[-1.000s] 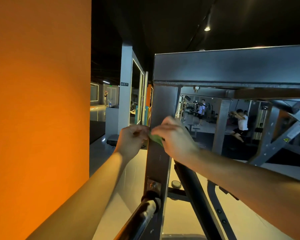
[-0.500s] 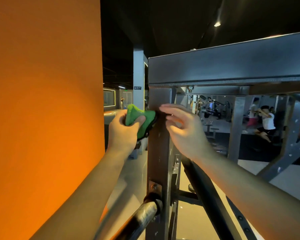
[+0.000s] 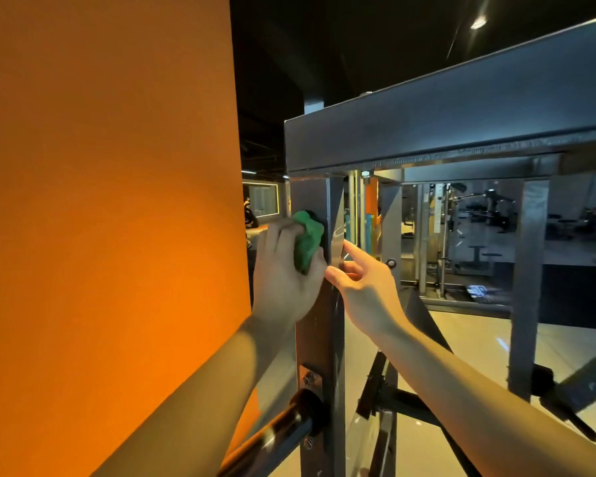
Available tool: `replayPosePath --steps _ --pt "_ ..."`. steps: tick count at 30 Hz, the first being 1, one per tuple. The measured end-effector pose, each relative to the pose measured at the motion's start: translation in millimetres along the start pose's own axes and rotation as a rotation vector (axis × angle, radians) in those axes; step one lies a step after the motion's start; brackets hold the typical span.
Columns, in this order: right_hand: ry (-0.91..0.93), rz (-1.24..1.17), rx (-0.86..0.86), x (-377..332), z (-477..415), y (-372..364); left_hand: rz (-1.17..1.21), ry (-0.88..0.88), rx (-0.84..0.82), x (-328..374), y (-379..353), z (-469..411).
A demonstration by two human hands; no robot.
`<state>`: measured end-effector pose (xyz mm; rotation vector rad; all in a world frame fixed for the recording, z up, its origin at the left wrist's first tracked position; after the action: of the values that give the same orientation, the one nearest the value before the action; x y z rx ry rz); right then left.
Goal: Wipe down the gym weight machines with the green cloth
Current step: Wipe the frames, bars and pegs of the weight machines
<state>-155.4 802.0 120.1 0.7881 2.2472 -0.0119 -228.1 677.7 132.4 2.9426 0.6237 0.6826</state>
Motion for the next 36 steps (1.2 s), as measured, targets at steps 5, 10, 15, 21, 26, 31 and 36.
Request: replayPosePath --steps 5,10,15,21,26,31,36 --pt "0.025 -0.060 0.003 9.5 -3.0 5.1 0.058 0.084 -0.019 -14.0 -1.6 25.4" --pt "-0.032 -0.080 0.077 14.4 -4.8 5.7 0.274 0.197 0.048 19.3 4.1 -27.8" --pt "-0.024 -0.104 0.077 27.0 0.7 4.6 0.075 0.167 0.059 -2.9 -2.9 -0.7" --pt "-0.025 -0.145 0.058 39.7 21.4 -2.2 0.089 0.359 -0.115 -32.2 -0.1 88.7" --pt "-0.024 -0.140 0.070 42.9 17.9 -2.1 0.166 0.273 0.013 -7.3 -0.7 14.8" --pt "-0.022 -0.190 0.084 46.8 20.5 -3.2 0.182 0.233 -0.051 -16.3 -7.6 52.4" --pt "-0.029 -0.201 0.082 45.7 21.8 -4.9 0.062 0.320 -0.269 -34.9 1.3 108.4"
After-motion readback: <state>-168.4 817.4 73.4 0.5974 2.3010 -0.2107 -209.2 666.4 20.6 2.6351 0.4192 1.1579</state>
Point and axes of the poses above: each hand's wrist, its own z-axis away from the middle knuckle, its own y-axis out of the back of the hand, x = y × z, the point moved 1 cm from there along -z, towards the middle knuckle, and after that the axes turned 11 degrees about y, right-handed, at the moved point
